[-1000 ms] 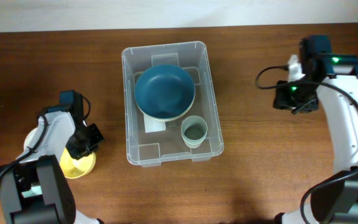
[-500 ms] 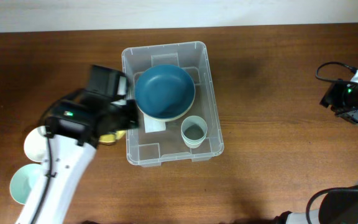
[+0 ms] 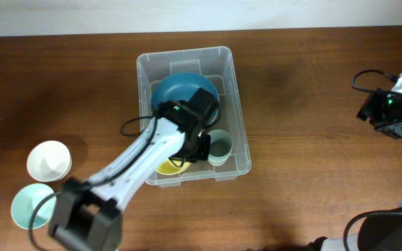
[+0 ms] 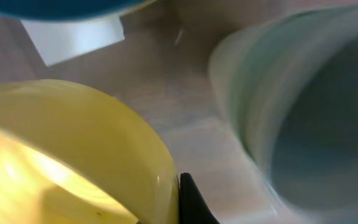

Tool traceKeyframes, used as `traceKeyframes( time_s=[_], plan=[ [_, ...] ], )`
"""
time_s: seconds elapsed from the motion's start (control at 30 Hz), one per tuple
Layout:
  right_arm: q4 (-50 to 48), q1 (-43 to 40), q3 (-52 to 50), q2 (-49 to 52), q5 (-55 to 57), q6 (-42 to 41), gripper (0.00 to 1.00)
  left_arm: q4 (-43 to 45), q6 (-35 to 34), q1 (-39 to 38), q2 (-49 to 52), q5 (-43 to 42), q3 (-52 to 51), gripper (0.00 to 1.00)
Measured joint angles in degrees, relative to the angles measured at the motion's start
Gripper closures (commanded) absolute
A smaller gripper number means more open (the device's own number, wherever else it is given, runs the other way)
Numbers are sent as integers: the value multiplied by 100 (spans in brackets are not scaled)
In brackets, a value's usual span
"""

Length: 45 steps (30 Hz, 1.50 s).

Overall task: Pack container
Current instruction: 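Carry the yellow bowl into the container's lower left and release, then grasp the cream bowl with the left gripper and lift it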

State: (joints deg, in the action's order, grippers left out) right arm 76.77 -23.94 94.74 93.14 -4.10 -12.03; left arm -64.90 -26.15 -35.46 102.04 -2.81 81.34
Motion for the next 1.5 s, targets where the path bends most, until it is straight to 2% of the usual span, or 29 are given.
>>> traceKeyframes(
  time_s=[0.03, 0.1, 0.13, 0.33, 0.43, 0.47, 0.5, 0.6, 0.7, 0.8, 0.9, 0.97, 1.07, 1.23, 1.3, 1.33, 1.37, 1.4, 1.43, 1.5],
  plan=[
    [0, 0, 0, 0, 0, 0, 44, 0, -48, 7, 92, 0, 0, 93],
    [0, 0, 0, 0, 0, 0, 44, 35, -166, 46, 319, 0, -2, 63],
    [0, 0, -2, 0, 0, -2, 44, 72, -221, 79, 387, -7, -2, 59],
    [2, 0, -2, 0, 0, 2, 44, -63, -282, 201, 437, 2, 70, 58],
    [15, 0, -2, 0, 0, 0, 44, -756, -269, 334, 350, 177, 640, 46],
    [17, 4, -2, 0, 0, 0, 44, -1016, -264, 463, 247, 343, 940, 37],
    [22, 4, 0, 0, 0, 2, 44, -1158, -245, 706, 0, 568, 1266, 32],
    [22, 4, 0, 0, 0, 2, 44, -1222, -225, 1462, -839, 988, 1801, 28],
    [22, 4, 0, 0, -2, 0, 44, -1237, -173, 2824, -1805, 1351, 2041, 28],
    [22, 4, 0, 0, 0, 0, 45, -1250, 46, 4111, -1884, 1305, 2052, 28],
    [24, 4, 0, 0, 0, 4, 44, -1178, 245, 5053, -1316, 1163, 1921, 28],
    [37, 4, 0, 0, 0, 2, 44, -1032, 341, 5626, -457, 977, 1738, 28],
    [39, 4, 0, 0, -2, 0, 44, -905, 409, 5954, 514, 728, 1672, 28],
    [37, 4, 0, 0, 0, 0, 44, -761, 424, 5991, 1696, 518, 1639, 31],
    [39, 4, 0, 0, 0, 0, 44, -748, 433, 5987, 2079, 483, 1635, 41],
    [39, 4, 0, 0, 0, 0, 44, -750, 439, 5987, 2203, 470, 1635, 60],
    [39, 4, 0, 0, -2, 0, 44, -750, 474, 5987, 2380, 470, 1635, 71],
    [39, 4, 0, 0, -2, 4, 44, -748, 461, 5987, 2448, 470, 1631, 89],
    [39, 4, 0, 0, 0, 2, 44, -750, 474, 5987, 2505, 463, 1622, 98],
    [39, 4, 0, 0, 0, 2, 44, -748, 461, 5987, 2516, 457, 1620, 99]
  ],
)
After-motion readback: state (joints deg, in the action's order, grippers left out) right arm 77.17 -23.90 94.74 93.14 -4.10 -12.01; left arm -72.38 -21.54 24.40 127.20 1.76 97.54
